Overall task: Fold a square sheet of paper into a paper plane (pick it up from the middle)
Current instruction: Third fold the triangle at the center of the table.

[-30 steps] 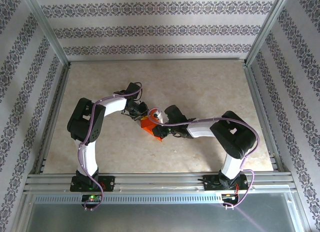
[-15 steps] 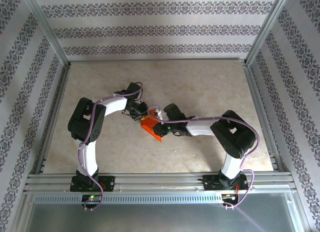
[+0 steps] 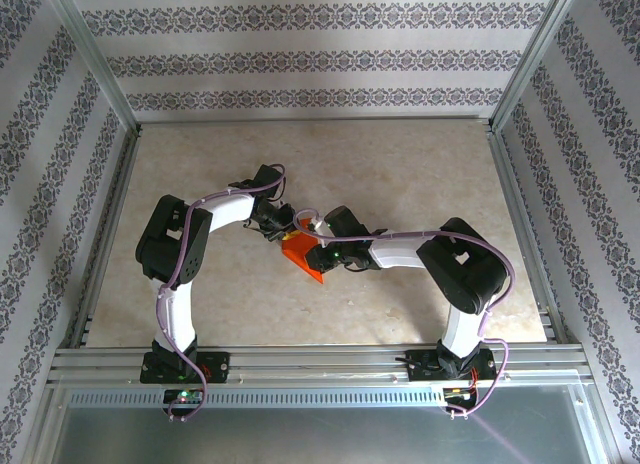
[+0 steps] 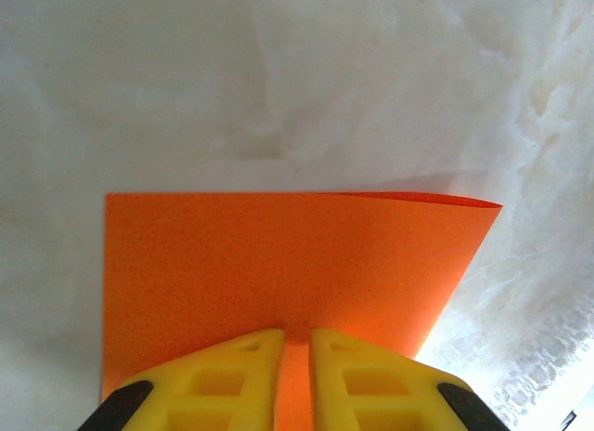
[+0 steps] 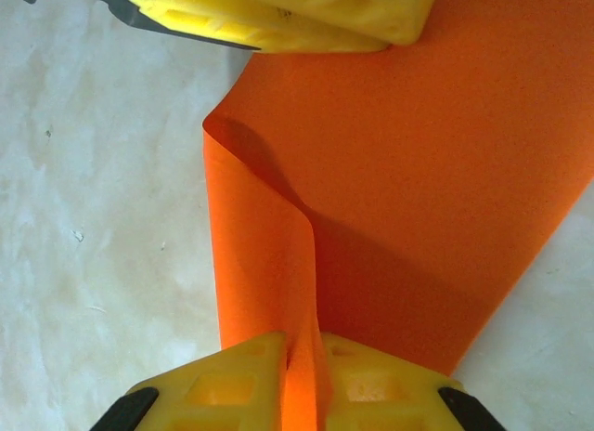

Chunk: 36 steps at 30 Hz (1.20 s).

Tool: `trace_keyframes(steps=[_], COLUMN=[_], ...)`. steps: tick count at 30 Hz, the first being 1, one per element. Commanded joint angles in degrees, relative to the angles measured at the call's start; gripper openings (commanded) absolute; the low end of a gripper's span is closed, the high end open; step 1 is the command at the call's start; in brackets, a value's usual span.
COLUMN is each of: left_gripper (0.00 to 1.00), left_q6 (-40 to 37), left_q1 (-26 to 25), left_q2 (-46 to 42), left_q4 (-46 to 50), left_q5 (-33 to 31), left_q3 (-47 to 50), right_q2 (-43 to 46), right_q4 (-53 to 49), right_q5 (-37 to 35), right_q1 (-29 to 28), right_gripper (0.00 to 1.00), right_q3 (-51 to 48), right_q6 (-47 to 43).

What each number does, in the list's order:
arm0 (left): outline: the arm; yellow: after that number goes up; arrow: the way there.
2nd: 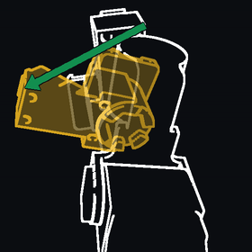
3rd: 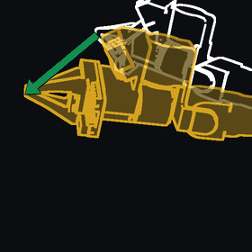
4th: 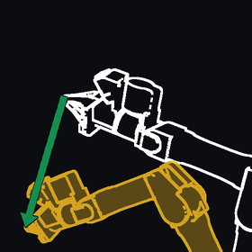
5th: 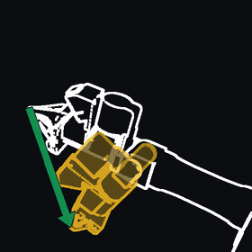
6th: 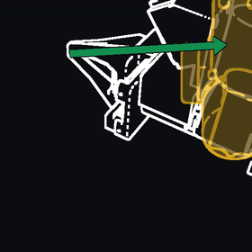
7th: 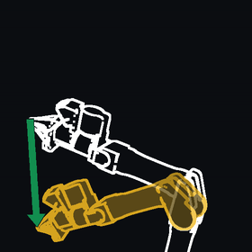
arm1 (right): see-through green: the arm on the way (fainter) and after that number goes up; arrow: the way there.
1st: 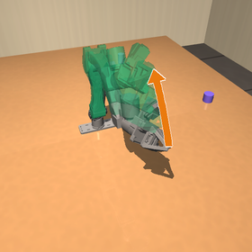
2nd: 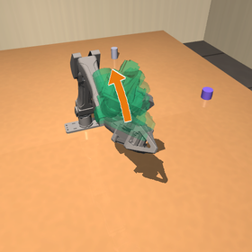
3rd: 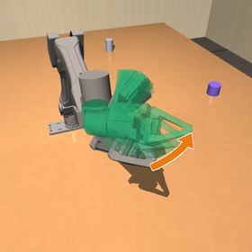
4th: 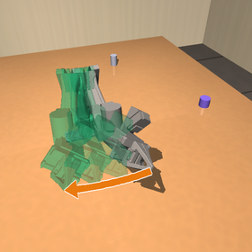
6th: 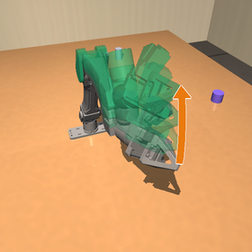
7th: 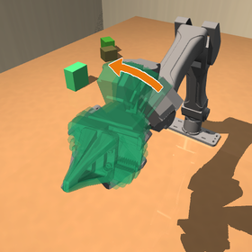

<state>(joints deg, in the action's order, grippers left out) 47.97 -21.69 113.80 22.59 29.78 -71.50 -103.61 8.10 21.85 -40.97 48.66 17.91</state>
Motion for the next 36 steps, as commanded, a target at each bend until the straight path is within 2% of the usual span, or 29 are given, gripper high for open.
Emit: trace_keyframes(steps=[1,23,30,36], left_gripper=[0.17,0.17,0.22,0.23], left_q6=[-0.76,-0.55,1.63,6.92], left_q1=[-0.97,-0.93,-0.76,-0.71], left_q2=[2.57,1.51,-5.25,-11.42], left_q4=[3.16,3.32,2.34,-1.68], left_q5=[-1.46,-0.83,-1.59,-2.39], left_q3=[0.97,0.5,-0.28,5.86], right_q2=[-1.04,-2.9,-3.26,-3.41], right_q4=[-1.2,-3.42,-4.27,-4.32], right_q5=[-1.01,-2.24,-2.86,-2.95], right_q1=[0.44,-0.01,0.01,-0.06], right_gripper=[0.16,0.16,0.16,0.16], right_q3=[1.39,2.22,2.14,2.22], right_q6=[0.19,-0.25,-0.42,-0.42])
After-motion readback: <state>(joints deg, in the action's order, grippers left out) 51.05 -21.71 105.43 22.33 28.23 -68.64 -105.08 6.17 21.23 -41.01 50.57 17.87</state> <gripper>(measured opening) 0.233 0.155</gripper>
